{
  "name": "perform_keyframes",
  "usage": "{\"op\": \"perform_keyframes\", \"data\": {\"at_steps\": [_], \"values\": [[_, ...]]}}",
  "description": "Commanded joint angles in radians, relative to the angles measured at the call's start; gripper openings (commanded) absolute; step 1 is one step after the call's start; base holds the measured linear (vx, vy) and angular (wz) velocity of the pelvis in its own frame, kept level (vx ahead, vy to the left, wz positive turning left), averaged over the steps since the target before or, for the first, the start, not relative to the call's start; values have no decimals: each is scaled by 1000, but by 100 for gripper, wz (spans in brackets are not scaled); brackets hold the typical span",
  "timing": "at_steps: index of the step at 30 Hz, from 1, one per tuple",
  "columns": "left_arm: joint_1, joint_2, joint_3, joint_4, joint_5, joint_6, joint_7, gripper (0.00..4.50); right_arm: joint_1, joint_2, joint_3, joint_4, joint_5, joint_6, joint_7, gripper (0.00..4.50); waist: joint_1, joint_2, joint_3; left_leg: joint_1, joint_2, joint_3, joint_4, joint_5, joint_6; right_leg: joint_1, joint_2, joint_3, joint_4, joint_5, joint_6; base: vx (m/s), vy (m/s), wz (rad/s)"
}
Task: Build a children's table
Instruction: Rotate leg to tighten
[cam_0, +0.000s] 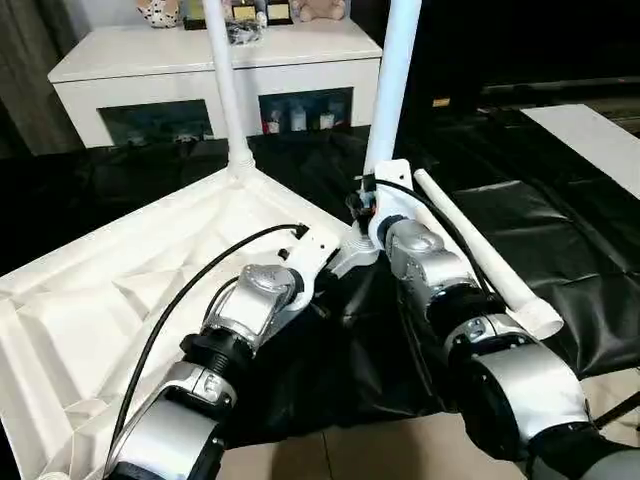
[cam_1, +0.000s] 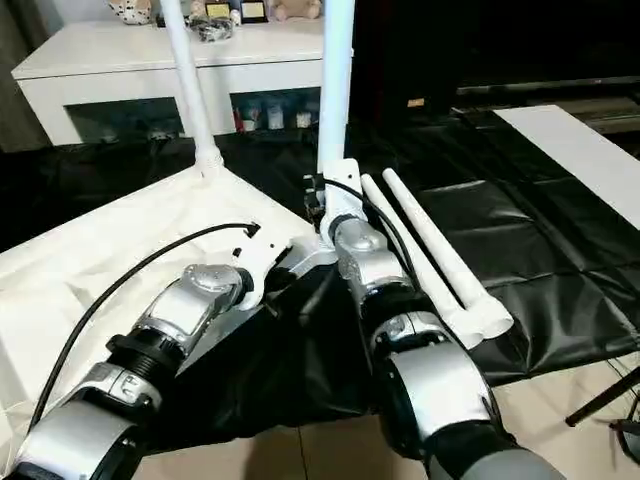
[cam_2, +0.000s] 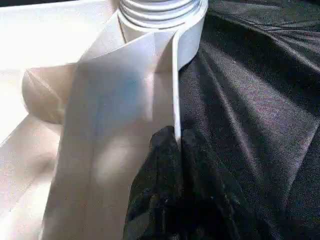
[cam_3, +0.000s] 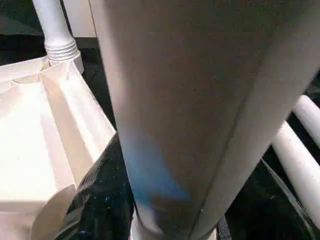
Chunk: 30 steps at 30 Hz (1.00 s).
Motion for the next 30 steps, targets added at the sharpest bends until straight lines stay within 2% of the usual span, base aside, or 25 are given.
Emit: {"op": "perform_keyframes", "data": {"at_steps": [1,3,5,7,8,9,10,11,12,13,15,16,17,19,20,21,22,23,24,25,26,27,28,29,30], "values": [[-10,10,-6,4,17,-17,24,0,66,44,2,122,5,71,17,181,-5,-2,-29,43,51,-36,-94,-730,-55,-15,-39,4,-82,-508,-90,0,0,0],[-10,17,-8,1,20,-30,11,0,57,44,-5,127,0,67,35,181,-3,-3,-28,44,50,-33,-92,-711,-51,-17,-42,5,-84,-510,-95,0,0,0],[-4,33,-21,-9,19,-60,-21,0,44,40,-5,131,-8,58,63,181,-3,-4,-29,40,52,-34,-92,-694,-49,-14,-46,6,-82,-513,-99,0,0,0],[4,48,-31,-21,16,-81,-52,0,38,36,-2,129,-9,55,90,181,-2,-2,-30,30,55,-37,-96,-673,-52,-6,-48,8,-74,-470,-112,0,0,0],[22,85,-59,-43,19,-137,-125,0,30,24,11,120,-16,47,161,181,-3,-3,-32,26,56,-36,-97,-660,-52,-3,-48,11,-70,-451,-118,0,0,0],[24,88,-62,-45,19,-144,-133,0,29,23,12,119,-17,46,168,181,-1,-2,-35,16,59,-37,-97,-626,-51,3,-53,16,-62,-408,-134,0,0,0],[43,130,-80,-67,20,-190,-200,0,29,7,35,104,-26,47,261,181,1,5,-37,13,59,-35,-96,-588,-51,5,-54,19,-55,-358,-152,0,0,0],[48,140,-81,-75,17,-193,-215,0,30,2,41,100,-28,48,282,181,1,1,-38,12,59,-31,-96,-574,-50,6,-52,19,-55,-338,-159,0,0,0],[65,173,-85,-100,6,-203,-271,0,36,-14,64,85,-38,52,355,181,2,5,-39,13,59,-29,-94,-559,-49,6,-53,20,-52,-322,-167,0,0,0],[105,244,-91,-162,-36,-249,-415,0,51,-50,107,54,-55,66,501,181,3,-1,-41,4,59,-24,-90,-499,-29,15,-55,21,-43,-275,-190,0,0,0],[121,268,-93,-185,-58,-280,-479,0,58,-63,119,44,-60,72,547,181,7,-1,-39,-5,61,-20,-86,-445,-10,21,-54,19,-36,-273,-202,0,0,0],[140,317,-97,-218,-75,-293,-551,0,69,-94,134,26,-62,81,641,181,7,0,-40,-5,63,-18,-86,-433,-8,20,-52,18,-33,-275,-206,0,0,0],[145,336,-99,-227,-79,-298,-574,0,74,-106,139,18,-62,85,678,181,14,6,-44,5,66,-15,-82,-426,-6,16,-52,17,-33,-281,-215,0,0,0],[153,365,-101,-242,-88,-300,-611,0,83,-130,150,2,-64,81,738,181,21,6,-47,17,69,-1,-71,-367,-3,9,-46,20,-22,-170,-263,78,-52,5],[153,365,-101,-242,-88,-300,-611,0,83,-130,150,2,-64,81,738,181,22,8,-46,18,71,1,-70,-367,-2,6,-45,19,-19,-165,-273,86,-51,9],[153,377,-98,-246,-97,-301,-632,0,85,-144,158,-4,-68,77,769,181,22,8,-44,13,71,3,-66,-375,-9,8,-43,19,-14,-174,-284,83,-39,7],[152,389,-95,-251,-105,-304,-651,0,88,-164,166,-13,-73,70,815,181,21,4,-45,9,71,3,-66,-368,-13,11,-42,19,-10,-169,-287,75,-26,-1],[151,392,-94,-252,-108,-308,-659,0,89,-173,171,-16,-76,63,837,181,24,7,-51,10,70,3,-63,-349,-16,15,-41,17,-2,-134,-293,75,-26,-1],[148,399,-93,-253,-114,-314,-674,0,91,-192,181,-22,-82,50,881,181,25,-5,-55,8,70,5,-57,-301,-4,20,-40,17,7,-70,-308,61,-19,-2],[146,406,-92,-256,-120,-321,-688,0,92,-209,190,-29,-86,40,922,181,30,4,-58,13,70,9,-52,-262,9,18,-39,15,9,-11,-322,53,-17,2],[142,406,-90,-257,-129,-320,-702,0,95,-229,203,-33,-90,23,980,181,31,4,-57,14,70,12,-49,-248,15,16,-37,15,11,16,-329,53,-17,2],[141,406,-89,-257,-131,-319,-706,0,96,-234,207,-35,-92,18,997,181,36,-5,-60,10,71,13,-43,-215,32,22,-40,12,18,44,-337,0,0,0],[144,406,-93,-264,-141,-315,-721,0,109,-259,222,-51,-93,5,1070,181,38,-8,-59,9,72,18,-41,-195,43,22,-38,12,17,59,-336,0,0,0],[144,407,-103,-266,-141,-316,-735,0,117,-279,235,-60,-95,-8,1134,181,44,-6,-63,12,73,16,-38,-180,45,24,-38,11,20,70,-336,0,0,0],[143,409,-113,-267,-137,-318,-750,0,124,-294,243,-64,-97,-20,1185,181,48,-8,-63,15,72,19,-36,-165,55,23,-36,10,21,88,-337,0,0,0]]}}
